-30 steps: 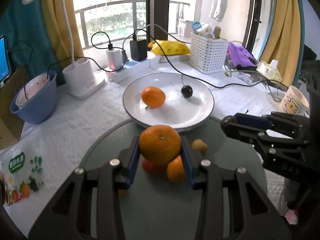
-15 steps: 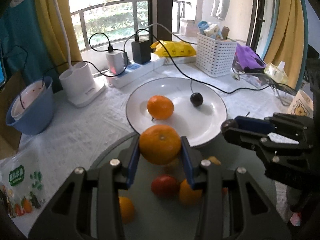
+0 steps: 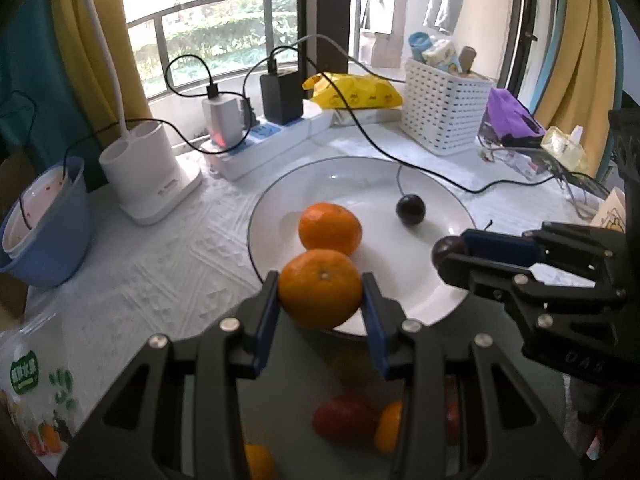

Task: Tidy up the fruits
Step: 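Lower the cherry into the white bowl with the right tool while the left tool releases its orange there, then withdraw both open tools from the bowl back over the fruit mat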

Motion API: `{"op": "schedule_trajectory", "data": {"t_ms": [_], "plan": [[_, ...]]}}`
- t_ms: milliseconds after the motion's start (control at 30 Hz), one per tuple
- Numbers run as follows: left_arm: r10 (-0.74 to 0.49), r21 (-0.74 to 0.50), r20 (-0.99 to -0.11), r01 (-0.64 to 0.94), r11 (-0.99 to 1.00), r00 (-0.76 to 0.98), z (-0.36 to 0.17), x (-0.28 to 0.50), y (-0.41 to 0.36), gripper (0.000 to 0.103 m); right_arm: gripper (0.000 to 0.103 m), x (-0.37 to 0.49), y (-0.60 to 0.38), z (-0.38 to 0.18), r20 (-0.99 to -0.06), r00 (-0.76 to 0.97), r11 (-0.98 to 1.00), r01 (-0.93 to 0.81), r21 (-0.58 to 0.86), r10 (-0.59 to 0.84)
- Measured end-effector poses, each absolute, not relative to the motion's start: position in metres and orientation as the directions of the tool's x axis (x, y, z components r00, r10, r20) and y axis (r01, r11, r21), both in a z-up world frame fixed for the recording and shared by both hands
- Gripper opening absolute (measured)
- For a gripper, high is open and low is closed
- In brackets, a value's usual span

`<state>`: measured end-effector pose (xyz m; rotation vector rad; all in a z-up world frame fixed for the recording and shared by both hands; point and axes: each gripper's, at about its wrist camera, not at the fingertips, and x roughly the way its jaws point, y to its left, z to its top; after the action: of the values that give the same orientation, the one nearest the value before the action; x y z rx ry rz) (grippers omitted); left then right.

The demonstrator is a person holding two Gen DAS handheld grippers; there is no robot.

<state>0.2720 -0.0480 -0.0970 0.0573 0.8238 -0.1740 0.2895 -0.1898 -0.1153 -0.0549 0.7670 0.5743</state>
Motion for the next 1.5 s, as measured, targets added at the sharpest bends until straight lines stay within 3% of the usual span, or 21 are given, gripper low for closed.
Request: {"op": "schedule_trajectory", "data": {"t_ms": [567,700,1500], "plan": [[-0.142,-0.034,-0.751,0.177,0.984,0.645,-0.110,0.307,-0.043,0.041,0.030,0.334,-0.178,-0.124,-0.670,0.581,0.855,-0.492,0.164,0.463],[-0.176,-0.075,-0.729,0.179,0.981,0.661,-0.103,0.305,-0.038,0.047,0.031,0.338,-0.181,-0.124,-0.676,0.583,0.865,-0.471,0.171,0.451],[-0.171,-0.092,-0.646,0.146,0.985,0.744,-0.062,0.250,-0.017,0.047,0.033,0.285,-0.185,-0.097,-0.644,0.626,0.872,-0.469,0.141,0.441]]}}
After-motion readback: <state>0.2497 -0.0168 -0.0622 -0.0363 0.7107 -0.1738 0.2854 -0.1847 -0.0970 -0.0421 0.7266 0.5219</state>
